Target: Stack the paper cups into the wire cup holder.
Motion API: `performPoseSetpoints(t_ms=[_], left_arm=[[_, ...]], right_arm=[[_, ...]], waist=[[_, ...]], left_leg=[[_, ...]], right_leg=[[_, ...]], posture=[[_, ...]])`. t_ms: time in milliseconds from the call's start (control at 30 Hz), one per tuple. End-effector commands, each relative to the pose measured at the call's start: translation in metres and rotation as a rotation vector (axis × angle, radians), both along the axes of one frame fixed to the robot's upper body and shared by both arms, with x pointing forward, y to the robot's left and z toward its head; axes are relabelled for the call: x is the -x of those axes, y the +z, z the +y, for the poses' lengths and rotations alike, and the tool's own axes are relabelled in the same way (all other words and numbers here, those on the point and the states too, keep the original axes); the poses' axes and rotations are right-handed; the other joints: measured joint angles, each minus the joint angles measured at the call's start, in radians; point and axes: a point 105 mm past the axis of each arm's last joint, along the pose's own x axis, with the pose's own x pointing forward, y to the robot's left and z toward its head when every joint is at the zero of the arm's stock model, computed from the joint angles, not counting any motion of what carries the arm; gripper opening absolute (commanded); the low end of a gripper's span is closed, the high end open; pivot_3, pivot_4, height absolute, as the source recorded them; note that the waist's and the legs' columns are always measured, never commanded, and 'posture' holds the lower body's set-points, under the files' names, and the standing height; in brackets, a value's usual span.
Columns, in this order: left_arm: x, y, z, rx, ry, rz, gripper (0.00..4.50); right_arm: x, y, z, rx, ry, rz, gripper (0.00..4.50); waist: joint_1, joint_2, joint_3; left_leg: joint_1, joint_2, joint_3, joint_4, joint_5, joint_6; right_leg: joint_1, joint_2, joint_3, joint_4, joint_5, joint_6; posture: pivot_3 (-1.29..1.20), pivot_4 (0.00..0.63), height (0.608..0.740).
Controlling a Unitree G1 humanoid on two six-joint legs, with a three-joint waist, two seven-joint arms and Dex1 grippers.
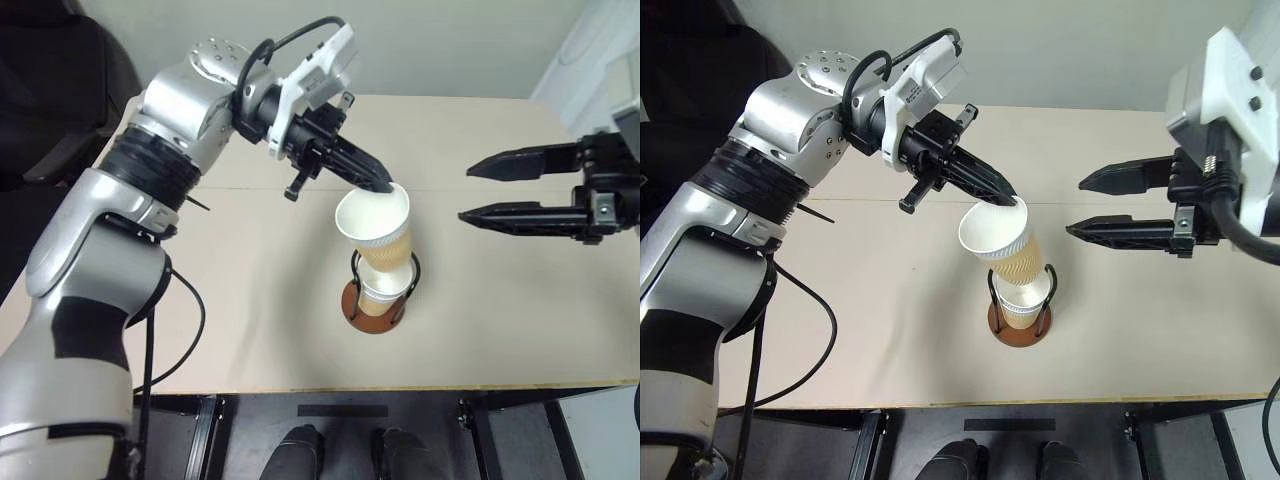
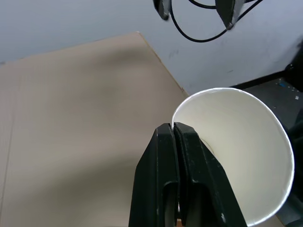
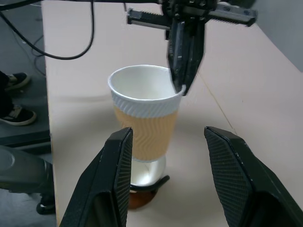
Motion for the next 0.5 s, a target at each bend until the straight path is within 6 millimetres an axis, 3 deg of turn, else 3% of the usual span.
performPoseSetpoints(t_ms=[33, 500], left_arm=[[0.013, 0.012, -0.009, 0.003, -0.09, -0.044, 0.04], [0.01, -0.003, -0.018, -0.063, -0.118, -0.079, 0.04]], right_arm=[[0.009, 0.01, -0.002, -0.01, -0.018, -0.057, 2.38], [0.014, 0.007, -0.004, -0.024, -0.055, -0.045, 2.38]], waist=[[0.001, 0.0, 0.0], [0.01, 0.0, 0.0]], left_leg=[[0.0, -0.001, 0.001, 0.0, 0.0, 0.0], [0.0, -0.001, 0.002, 0.003, 0.0, 0.0]], right_leg=[[0.0, 0.001, 0.0, 0.0, 0.0, 0.0], [0.0, 0.0, 0.0, 0.0, 0.0, 0.002]], posture=[[0.0, 0.15, 0.74], [0.0, 0.15, 0.74]])
